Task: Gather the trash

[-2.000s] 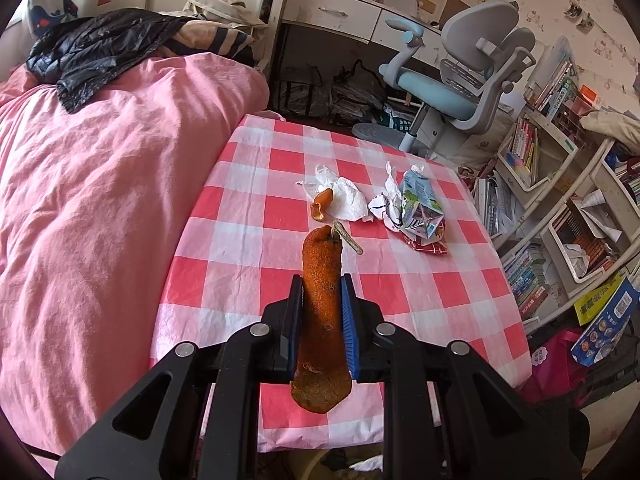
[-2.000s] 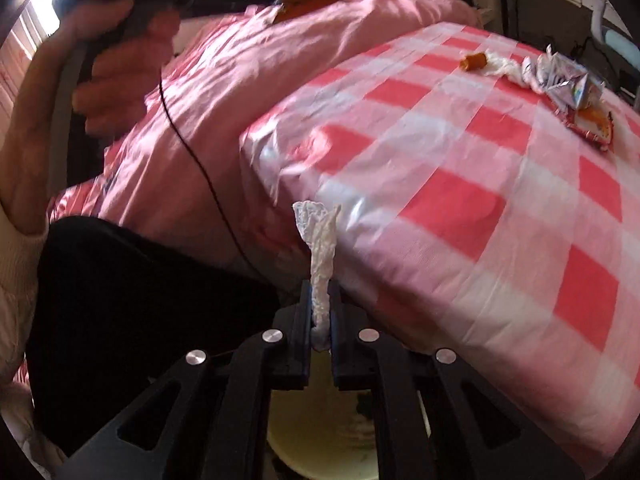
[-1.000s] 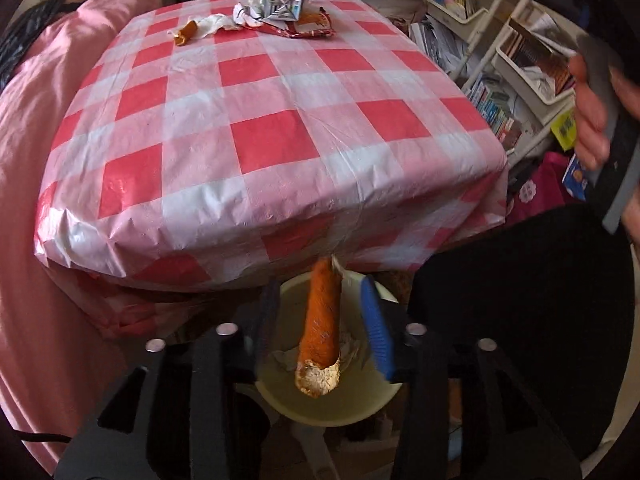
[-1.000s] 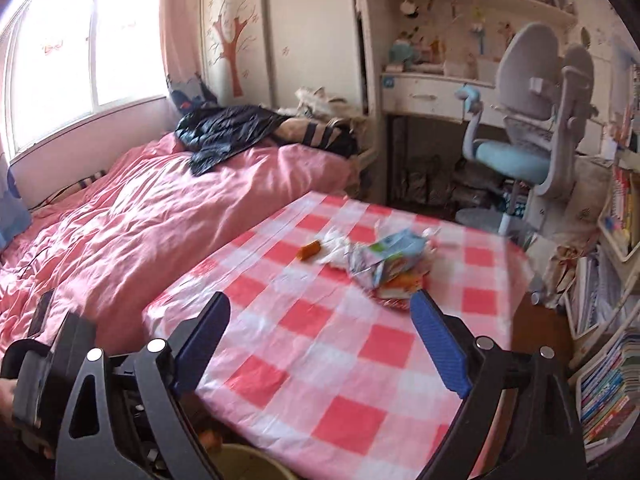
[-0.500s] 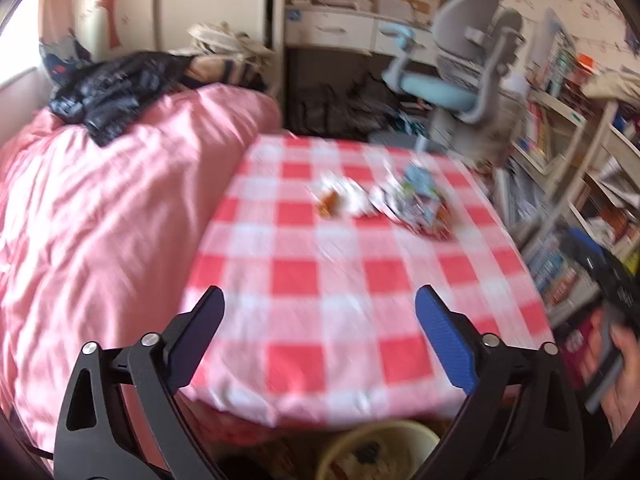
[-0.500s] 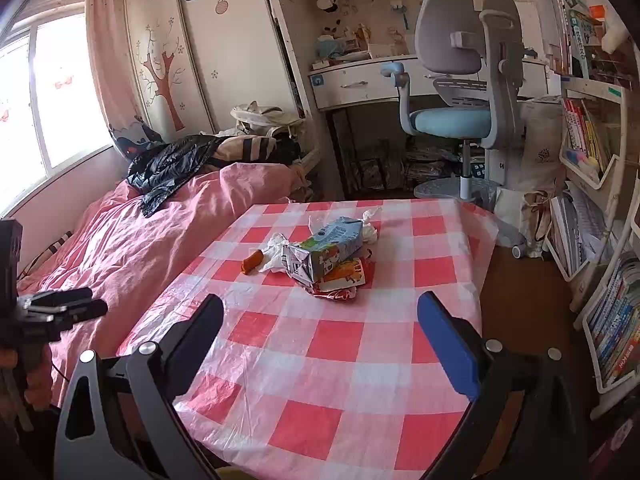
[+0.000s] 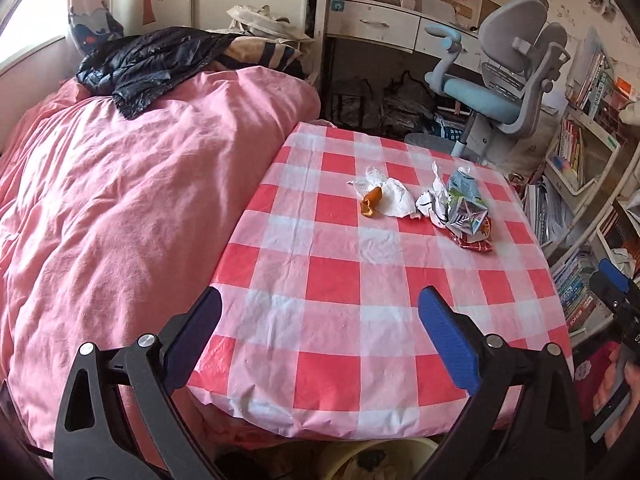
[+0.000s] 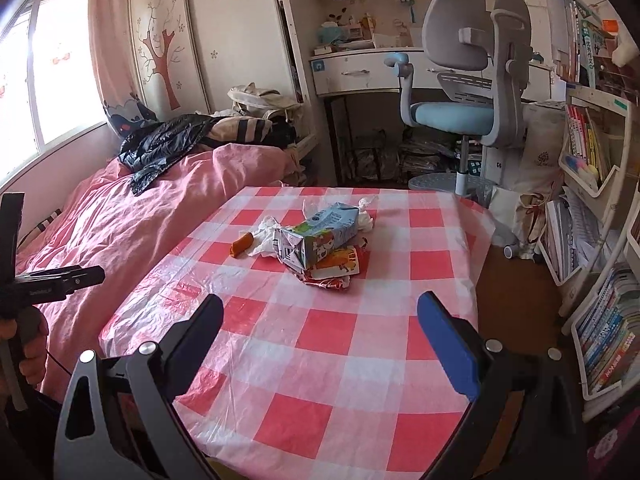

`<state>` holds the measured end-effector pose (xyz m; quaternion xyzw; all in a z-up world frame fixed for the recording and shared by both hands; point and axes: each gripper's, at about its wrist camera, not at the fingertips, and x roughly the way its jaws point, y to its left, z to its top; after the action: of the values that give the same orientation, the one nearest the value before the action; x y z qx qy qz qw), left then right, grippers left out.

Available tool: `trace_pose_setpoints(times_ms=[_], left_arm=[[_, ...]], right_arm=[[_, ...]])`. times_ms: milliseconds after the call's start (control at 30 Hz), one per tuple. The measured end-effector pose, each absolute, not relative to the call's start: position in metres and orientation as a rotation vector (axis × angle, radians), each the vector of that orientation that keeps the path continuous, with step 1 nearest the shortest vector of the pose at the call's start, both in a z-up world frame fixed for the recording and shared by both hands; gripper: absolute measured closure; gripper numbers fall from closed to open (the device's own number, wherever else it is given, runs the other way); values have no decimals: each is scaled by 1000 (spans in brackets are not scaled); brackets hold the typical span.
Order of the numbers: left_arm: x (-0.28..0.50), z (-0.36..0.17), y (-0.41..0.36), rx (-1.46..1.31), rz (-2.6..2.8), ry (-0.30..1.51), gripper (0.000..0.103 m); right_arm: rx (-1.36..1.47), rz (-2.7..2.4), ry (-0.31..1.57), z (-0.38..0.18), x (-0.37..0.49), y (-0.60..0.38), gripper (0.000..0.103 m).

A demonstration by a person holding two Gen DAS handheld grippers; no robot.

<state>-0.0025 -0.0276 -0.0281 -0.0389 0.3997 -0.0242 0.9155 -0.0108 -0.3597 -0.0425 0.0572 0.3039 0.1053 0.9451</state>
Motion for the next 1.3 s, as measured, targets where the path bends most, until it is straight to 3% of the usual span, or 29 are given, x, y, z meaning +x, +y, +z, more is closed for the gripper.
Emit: trace_pose_setpoints(times_ms=[1300], left_arm=[[5,-32,-31,-87,-55,835,8]], right_arm=[[42,218,648,-48,-9,-351,9]])
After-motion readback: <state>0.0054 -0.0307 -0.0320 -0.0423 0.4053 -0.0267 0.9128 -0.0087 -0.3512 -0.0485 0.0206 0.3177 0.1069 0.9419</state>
